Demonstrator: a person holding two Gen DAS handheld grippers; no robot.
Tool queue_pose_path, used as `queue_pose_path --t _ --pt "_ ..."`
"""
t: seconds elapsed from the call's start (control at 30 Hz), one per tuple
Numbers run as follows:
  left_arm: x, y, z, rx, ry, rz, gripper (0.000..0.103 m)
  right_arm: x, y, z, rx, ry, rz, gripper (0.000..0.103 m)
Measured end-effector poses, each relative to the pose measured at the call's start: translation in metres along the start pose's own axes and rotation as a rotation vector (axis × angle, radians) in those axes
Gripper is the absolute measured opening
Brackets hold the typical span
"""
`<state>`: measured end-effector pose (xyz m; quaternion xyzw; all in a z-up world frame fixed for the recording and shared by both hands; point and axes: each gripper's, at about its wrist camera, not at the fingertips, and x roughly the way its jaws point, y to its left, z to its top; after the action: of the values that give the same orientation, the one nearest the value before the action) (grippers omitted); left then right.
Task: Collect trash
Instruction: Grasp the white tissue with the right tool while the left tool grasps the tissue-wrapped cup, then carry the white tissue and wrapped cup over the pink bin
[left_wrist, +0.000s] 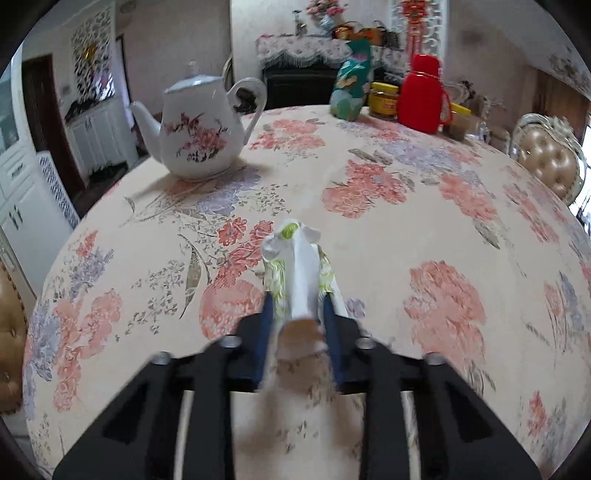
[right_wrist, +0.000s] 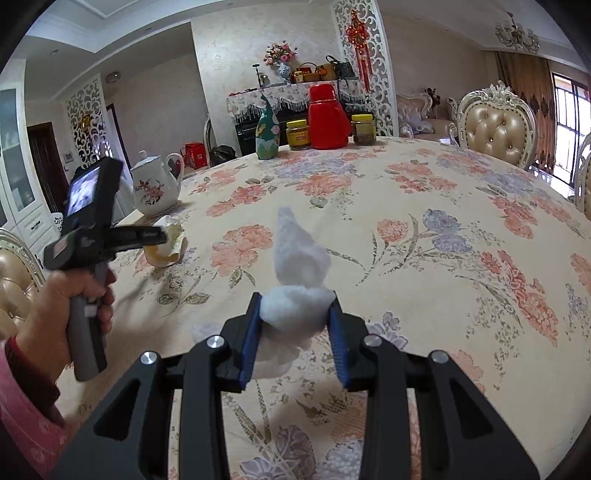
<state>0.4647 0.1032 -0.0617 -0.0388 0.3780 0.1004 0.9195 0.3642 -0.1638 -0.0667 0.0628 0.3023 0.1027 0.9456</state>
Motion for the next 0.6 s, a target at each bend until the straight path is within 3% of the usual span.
queue_pose_path --t 0.2,0.37,0.6 --pt "-0.036 -0.003 -0.017 0.043 -0.084 -0.037 0.021 -0.002 -0.001 0.0 0.01 -0.006 0.002 0.033" --pt "-0.03 0.001 -0.016 0.05 -0.018 -0.078 0.021 -0.004 -0.003 -0.001 0.02 -0.012 0.008 0.034" --pt "-0.015 0.005 -0.024 0.058 -0.007 -0.024 0.021 -0.002 -0.003 0.0 0.018 0.0 0.01 0.034"
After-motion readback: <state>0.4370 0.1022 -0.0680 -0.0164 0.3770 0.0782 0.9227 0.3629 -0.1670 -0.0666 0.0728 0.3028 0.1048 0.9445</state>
